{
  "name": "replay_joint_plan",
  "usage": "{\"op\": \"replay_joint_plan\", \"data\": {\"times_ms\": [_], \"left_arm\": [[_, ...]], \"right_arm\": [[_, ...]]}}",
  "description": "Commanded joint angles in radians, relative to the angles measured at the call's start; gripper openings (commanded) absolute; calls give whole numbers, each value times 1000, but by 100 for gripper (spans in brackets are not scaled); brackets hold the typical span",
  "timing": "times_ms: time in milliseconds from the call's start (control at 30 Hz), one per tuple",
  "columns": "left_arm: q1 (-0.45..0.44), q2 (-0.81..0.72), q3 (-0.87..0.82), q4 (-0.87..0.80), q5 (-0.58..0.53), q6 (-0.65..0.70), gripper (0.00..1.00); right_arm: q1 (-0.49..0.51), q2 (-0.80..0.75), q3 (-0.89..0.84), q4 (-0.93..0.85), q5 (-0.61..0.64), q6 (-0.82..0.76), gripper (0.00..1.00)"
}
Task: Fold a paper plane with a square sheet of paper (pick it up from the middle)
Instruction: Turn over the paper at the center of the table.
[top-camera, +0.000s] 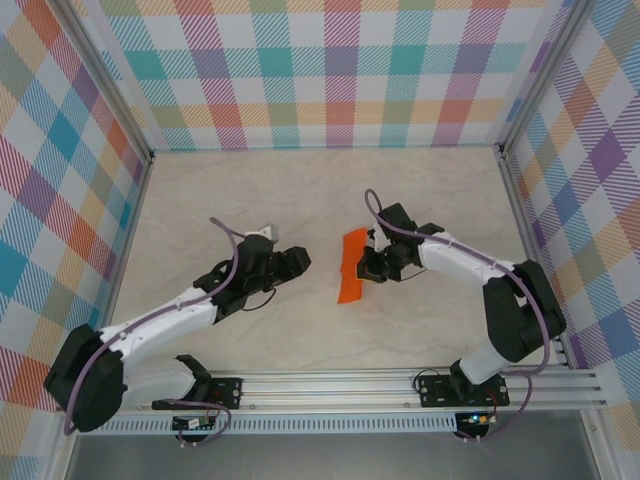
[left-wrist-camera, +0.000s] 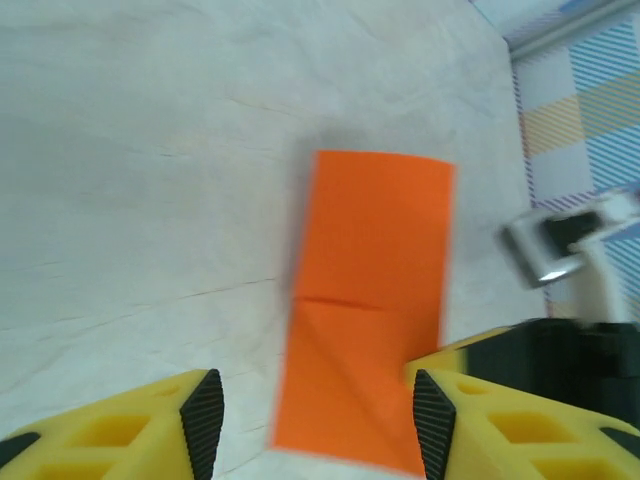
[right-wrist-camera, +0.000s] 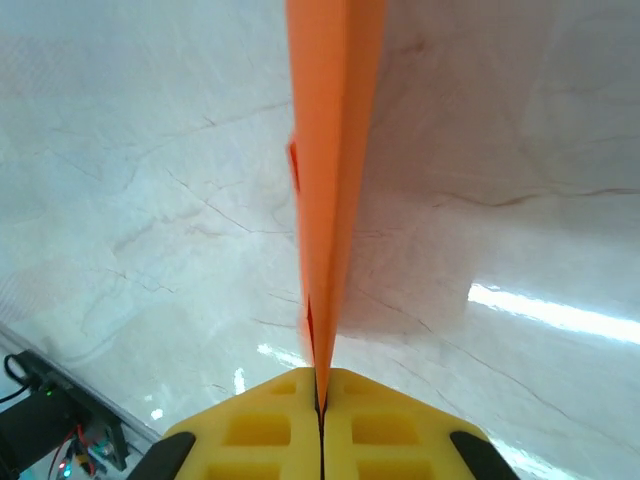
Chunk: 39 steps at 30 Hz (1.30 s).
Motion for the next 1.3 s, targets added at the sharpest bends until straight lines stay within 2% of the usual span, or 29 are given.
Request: {"op": "replay_joint_plan", "data": {"times_ms": [0, 100, 167, 233, 333, 467, 600, 733, 800, 833, 933, 1033, 1100, 1267], "left_arm": [[12, -118, -74, -146, -161, -21, 62], [22, -236, -127, -191, -214, -47, 69], [32, -296, -153, -227, -243, -65, 74], [43, -341, -168, -250, -253, -70, 75], [57, -380, -178, -274, -267, -78, 76], [65, -420, -164, -394, -328, -107, 76], [67, -469, -168, -427, -337, -111, 76], [69, -489, -169, -442, -335, -108, 77], [70, -484, -166, -435, -323, -102, 77], [70, -478, -162, -435, -315, -100, 77], [72, -463, -149, -432, -296, -84, 78], [73, -440, -149, -396, -264, -69, 79], [75, -400, -149, -355, -231, -62, 79], [75, -239, -116, -207, -93, -39, 75]], "right_arm": [[32, -56, 131, -336, 327, -74, 6], [93, -28, 276, -626, 679, -9, 6], [118, 9, 352, -792, 823, 72, 6], [140, 30, 384, -849, 854, 109, 6], [184, 68, 392, -827, 848, 141, 6], [215, 213, 427, -808, 771, 179, 7], [265, 356, 493, -710, 611, 146, 9], [345, 522, 641, -640, 453, 97, 21], [361, 553, 666, -562, 339, 80, 25], [360, 542, 654, -512, 283, 71, 30], [345, 456, 595, -418, 232, 69, 43], [302, 315, 454, -286, 171, 50, 52], [255, 215, 338, -185, 110, 50, 51], [115, 67, 74, 62, -92, 64, 33]]}}
